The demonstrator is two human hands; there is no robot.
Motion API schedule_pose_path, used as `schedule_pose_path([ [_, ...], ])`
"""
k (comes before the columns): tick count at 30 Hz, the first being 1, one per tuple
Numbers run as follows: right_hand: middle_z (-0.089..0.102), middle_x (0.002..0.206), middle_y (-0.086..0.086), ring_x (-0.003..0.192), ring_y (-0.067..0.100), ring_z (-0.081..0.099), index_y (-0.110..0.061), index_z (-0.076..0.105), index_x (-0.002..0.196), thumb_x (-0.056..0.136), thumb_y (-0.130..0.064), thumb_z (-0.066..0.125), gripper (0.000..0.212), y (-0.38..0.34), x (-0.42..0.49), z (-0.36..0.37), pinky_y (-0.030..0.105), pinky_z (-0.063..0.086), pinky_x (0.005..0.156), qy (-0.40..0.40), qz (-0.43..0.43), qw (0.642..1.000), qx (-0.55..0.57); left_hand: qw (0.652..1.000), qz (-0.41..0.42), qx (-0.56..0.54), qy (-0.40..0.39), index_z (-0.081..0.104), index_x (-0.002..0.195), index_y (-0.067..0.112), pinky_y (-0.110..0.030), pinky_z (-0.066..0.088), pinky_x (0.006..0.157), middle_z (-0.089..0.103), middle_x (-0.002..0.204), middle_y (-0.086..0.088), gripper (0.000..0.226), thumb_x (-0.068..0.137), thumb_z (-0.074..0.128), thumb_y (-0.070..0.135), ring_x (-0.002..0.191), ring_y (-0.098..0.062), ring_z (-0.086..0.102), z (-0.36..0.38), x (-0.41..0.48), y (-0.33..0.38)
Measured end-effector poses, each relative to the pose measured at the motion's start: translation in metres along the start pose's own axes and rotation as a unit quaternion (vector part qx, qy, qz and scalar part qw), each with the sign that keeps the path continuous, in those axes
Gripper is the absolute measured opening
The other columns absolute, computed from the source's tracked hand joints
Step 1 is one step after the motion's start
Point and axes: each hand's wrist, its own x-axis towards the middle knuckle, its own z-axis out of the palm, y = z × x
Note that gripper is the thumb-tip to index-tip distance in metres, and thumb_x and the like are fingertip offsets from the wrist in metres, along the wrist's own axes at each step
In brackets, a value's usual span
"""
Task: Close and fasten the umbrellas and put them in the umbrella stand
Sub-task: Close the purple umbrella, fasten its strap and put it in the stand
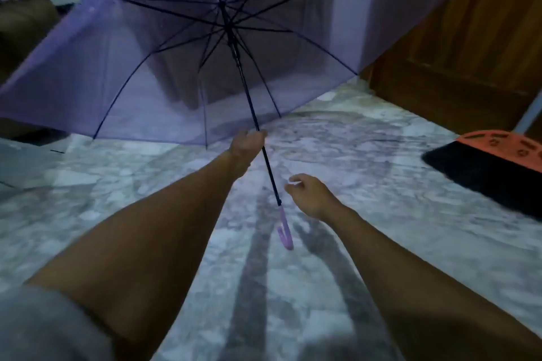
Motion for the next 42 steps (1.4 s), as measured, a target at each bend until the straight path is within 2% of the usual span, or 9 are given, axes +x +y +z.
schedule_pose_path([
  [6,0.040,0.151,0.014,0.129,0.032,0.048,-0.018,0.021,0.153,0.101,-0.040,0.044,0.062,-0.011,0.058,0.036,0.032,0.040,0.093,-0.022,0.015,0.998,0.053,0.996,-0.006,-0.087,-0.018,0.044,0.135,0.014,-0.042,0.039,0.104,0.040,0.148,-0.001,0.048,0.094,0.057,0.036,0.133,-0.025,0.040,0.005,0.037,0.016],
  [9,0.060,0.102,0.009,0.085,0.026,0.059,-0.018,0.036,0.142,0.103,-0.039,0.038,0.044,-0.012,0.074,0.052,0.031,0.044,0.071,-0.018,0.026,0.997,0.072,0.993,-0.005,-0.112,-0.025,0.048,0.120,0.015,-0.040,0.043,0.098,0.048,0.132,-0.004,0.031,0.095,0.057,0.031,0.122,-0.025,0.048,0.008,0.046,0.018],
  [11,0.050,0.078,-0.002,0.064,0.015,0.047,-0.018,0.046,0.122,0.104,-0.038,0.032,0.030,-0.012,0.070,0.056,0.026,0.036,0.055,-0.002,0.002,0.999,0.054,0.992,-0.002,-0.123,-0.011,0.050,0.119,0.012,-0.038,0.049,0.088,0.054,0.116,-0.006,0.028,0.097,0.054,0.029,0.099,-0.023,0.057,0.008,0.048,0.019],
  [15,0.049,0.077,-0.010,0.069,0.012,0.049,-0.020,0.048,0.098,0.104,-0.043,0.029,0.031,-0.011,0.046,0.053,0.027,0.036,0.060,0.040,-0.061,0.995,0.063,0.991,0.024,-0.132,0.005,0.056,0.111,0.010,-0.031,0.054,0.058,0.053,0.080,-0.009,0.017,0.102,0.046,0.020,0.061,-0.022,0.054,0.008,0.042,0.019],
  [24,0.040,0.063,-0.002,0.054,0.015,0.036,-0.022,0.042,0.072,0.104,-0.043,0.029,0.040,-0.079,0.000,0.014,0.029,0.029,0.051,0.145,-0.185,0.968,0.085,0.994,0.082,-0.032,-0.057,0.062,0.108,0.009,-0.040,0.053,0.087,0.070,0.100,-0.010,0.021,0.099,0.049,0.023,0.083,-0.024,0.068,-0.029,-0.012,0.071],
  [27,0.036,0.060,0.001,0.055,0.022,0.030,-0.008,0.050,0.084,0.105,-0.040,0.030,0.043,-0.095,-0.019,0.007,0.040,0.028,0.055,0.135,-0.232,0.958,0.099,0.989,0.106,-0.093,-0.050,0.054,0.118,0.012,-0.038,0.055,0.074,0.069,0.107,-0.009,0.031,0.102,0.039,0.034,0.094,-0.030,0.069,-0.057,-0.017,0.119],
  [31,0.031,0.059,-0.001,0.050,0.015,0.023,-0.013,0.041,0.075,0.106,-0.035,0.032,0.039,-0.114,-0.041,0.000,0.026,0.024,0.048,0.116,-0.273,0.947,0.119,0.978,0.125,-0.165,0.017,0.048,0.125,0.008,-0.033,0.055,0.047,0.064,0.092,-0.012,0.043,0.101,0.042,0.043,0.078,-0.031,0.069,-0.091,-0.027,0.181],
  [37,0.033,0.062,-0.004,0.051,0.011,0.025,-0.020,0.037,0.072,0.105,-0.040,0.030,0.039,-0.135,-0.056,-0.002,0.026,0.025,0.052,0.108,-0.287,0.947,0.095,0.967,0.129,-0.192,0.110,0.062,0.110,0.004,-0.031,0.050,0.062,0.054,0.064,-0.005,0.035,0.101,0.045,0.033,0.048,-0.020,0.056,-0.105,-0.026,0.200],
  [42,0.043,0.066,-0.002,0.055,0.012,0.037,-0.016,0.049,0.084,0.106,-0.038,0.027,0.037,-0.139,-0.056,0.002,0.027,0.030,0.053,0.116,-0.272,0.953,0.058,0.972,0.133,-0.176,0.077,0.057,0.093,0.008,-0.038,0.058,0.075,0.062,0.072,-0.007,0.028,0.102,0.042,0.030,0.066,-0.023,0.068,-0.110,-0.038,0.193],
])
